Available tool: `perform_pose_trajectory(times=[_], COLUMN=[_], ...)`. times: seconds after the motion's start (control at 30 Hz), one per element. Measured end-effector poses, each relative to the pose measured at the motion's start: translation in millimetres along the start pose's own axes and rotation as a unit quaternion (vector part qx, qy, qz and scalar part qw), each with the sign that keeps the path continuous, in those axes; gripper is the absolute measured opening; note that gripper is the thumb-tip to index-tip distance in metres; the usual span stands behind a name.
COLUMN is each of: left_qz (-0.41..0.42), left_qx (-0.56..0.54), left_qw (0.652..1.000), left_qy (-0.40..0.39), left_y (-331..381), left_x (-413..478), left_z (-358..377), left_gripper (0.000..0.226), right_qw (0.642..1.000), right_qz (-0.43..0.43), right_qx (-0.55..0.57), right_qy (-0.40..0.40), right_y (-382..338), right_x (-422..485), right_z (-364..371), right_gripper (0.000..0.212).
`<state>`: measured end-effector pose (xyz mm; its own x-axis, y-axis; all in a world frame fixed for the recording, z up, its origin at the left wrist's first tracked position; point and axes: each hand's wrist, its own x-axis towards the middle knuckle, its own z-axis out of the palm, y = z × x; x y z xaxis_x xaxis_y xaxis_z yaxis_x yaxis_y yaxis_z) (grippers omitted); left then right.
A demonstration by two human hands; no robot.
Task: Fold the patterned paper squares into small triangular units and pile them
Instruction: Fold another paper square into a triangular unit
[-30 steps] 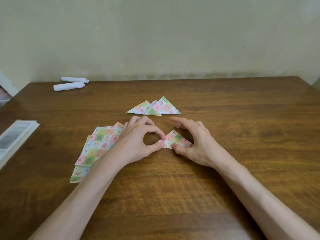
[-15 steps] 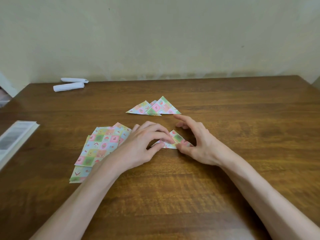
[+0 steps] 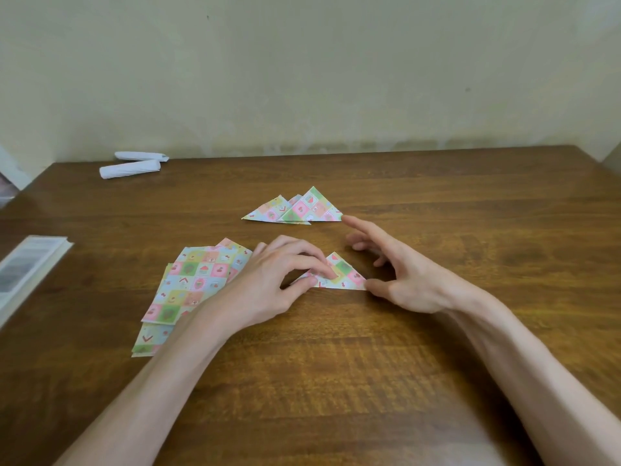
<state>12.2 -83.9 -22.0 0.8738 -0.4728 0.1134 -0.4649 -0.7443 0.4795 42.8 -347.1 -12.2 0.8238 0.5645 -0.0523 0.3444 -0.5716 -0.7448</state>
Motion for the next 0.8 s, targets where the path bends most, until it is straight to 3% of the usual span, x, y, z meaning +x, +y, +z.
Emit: perform_pose_trajectory(times=[0.3,0.37,0.43,0.47,0.53,0.57,0.63,0.7,0.8], left_qz=[-0.007,-0.013,-0.030,-0.040,-0.051,-0.054,-0.061,-0.067,-0.074], left_qx=[-0.019,-0.021,-0.028,-0.037,-0.048,-0.046,-0.027,0.001,0.021], left_qw=[1.000,0.999,0.998,0.997,0.995,0.995,0.995,0.994,0.993], left_qy=[0.012,0.027,0.043,0.049,0.064,0.071,0.080,0.088,0.095], left_y=[-1.3,-2.2,-2.0,-1.1,0.3,1.6,3.9,5.3,6.8], left_x=[1.1,0.2,-0.6,-0.8,-0.6,-0.9,-1.5,-2.6,-3.2], left_z=[0.7,1.7,3.1,3.7,4.4,4.3,3.8,3.3,2.1], left_gripper=[0.022,0.021,0.023,0.025,0.028,0.028,0.029,0.031,0.033], right_qw=[0.997,0.994,0.988,0.987,0.987,0.982,0.975,0.975,0.976], right_qz=[-0.012,-0.007,-0.005,-0.006,-0.010,-0.011,-0.008,-0.013,-0.021], right_qx=[0.057,0.109,0.142,0.124,-0.013,-0.091,-0.165,-0.167,-0.143], right_qy=[-0.056,-0.018,0.065,0.106,0.161,0.164,0.148,0.149,0.161], right_y=[5.9,3.9,-0.7,-1.9,-1.8,-2.1,-0.6,-1.8,-5.1], right_x=[-3.6,-3.5,-2.6,-1.1,0.9,0.8,0.9,1.0,2.5], right_z=[-14.3,-12.4,-8.1,-5.3,-0.7,2.4,9.9,16.1,20.8], right_gripper=[0.106,0.095,0.071,0.057,0.029,0.028,0.048,0.054,0.041])
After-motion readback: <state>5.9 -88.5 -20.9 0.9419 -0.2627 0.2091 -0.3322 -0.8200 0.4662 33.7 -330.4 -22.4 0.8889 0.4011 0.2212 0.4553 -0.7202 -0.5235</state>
